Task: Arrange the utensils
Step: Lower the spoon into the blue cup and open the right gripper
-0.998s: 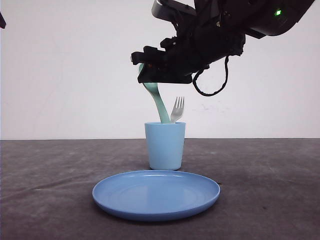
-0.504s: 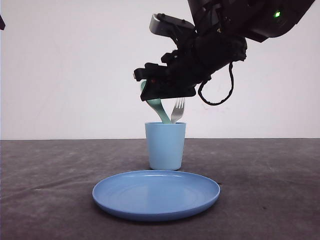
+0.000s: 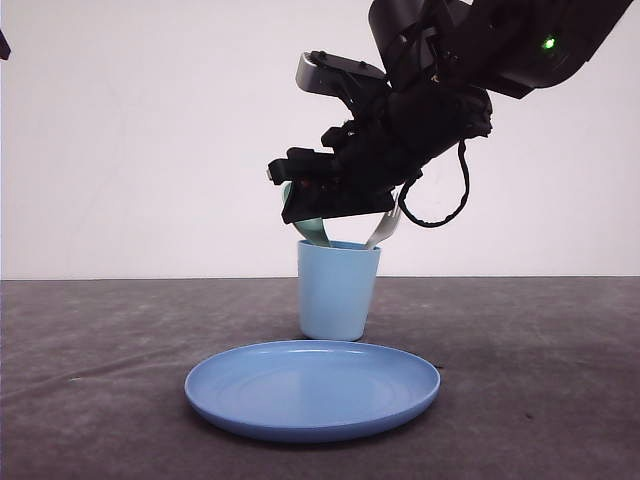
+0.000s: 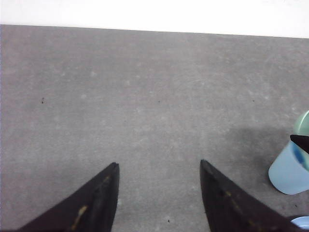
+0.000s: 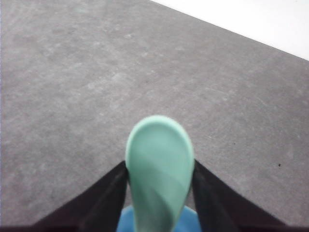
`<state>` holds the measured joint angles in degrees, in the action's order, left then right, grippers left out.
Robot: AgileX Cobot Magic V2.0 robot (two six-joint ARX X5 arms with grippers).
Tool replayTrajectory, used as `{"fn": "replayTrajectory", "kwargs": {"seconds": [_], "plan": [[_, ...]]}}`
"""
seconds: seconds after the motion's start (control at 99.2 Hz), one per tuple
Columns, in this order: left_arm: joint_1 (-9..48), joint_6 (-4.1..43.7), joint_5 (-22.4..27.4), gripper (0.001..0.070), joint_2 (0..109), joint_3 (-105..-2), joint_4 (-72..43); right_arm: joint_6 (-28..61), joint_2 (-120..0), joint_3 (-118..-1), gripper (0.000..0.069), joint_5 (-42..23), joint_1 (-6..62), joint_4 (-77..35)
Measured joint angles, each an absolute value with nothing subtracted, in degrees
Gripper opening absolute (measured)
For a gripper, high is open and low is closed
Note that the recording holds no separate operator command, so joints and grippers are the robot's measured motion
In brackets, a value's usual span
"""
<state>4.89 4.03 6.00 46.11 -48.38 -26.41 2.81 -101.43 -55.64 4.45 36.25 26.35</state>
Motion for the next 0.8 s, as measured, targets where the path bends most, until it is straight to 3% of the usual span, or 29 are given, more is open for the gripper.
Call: {"fn": "replayTrajectory", "kwargs": {"seconds": [0.161, 0.424, 0.797], "plan": [[4.9, 4.0, 6.0, 0.0318, 46.1, -48.4, -26.4, 2.8, -101.4, -55.6, 0.0401, 4.5, 36.3, 26.3], [4.9, 4.0, 6.0, 0.0318, 46.1, -48.4, -26.4, 2.8, -101.4, -55.7, 0.0523, 4.7, 36.3, 29.2], [4.9, 4.0, 6.0, 0.0318, 46.1, -48.4, -26.4, 2.8, -93.5, -56.4, 0.0544, 5.0, 36.8, 25.8]]}}
